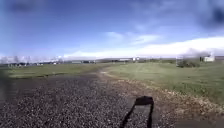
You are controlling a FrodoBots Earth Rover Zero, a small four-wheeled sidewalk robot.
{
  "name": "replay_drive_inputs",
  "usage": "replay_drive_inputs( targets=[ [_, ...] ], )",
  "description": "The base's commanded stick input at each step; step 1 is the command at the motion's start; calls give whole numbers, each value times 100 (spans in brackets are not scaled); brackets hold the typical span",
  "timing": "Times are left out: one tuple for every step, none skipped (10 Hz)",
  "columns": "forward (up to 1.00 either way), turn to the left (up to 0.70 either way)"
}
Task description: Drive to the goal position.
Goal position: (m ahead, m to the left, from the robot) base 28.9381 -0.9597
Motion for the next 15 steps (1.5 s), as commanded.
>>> replay_drive_inputs(
  targets=[
    [70, 0],
    [70, 0],
    [70, 1],
    [70, 3],
    [70, 35],
    [70, 35],
    [70, 35],
    [70, 35],
    [70, 35],
    [70, 35],
    [70, 35],
    [70, 35],
    [70, 35],
    [70, 0],
    [70, 0]
  ],
)
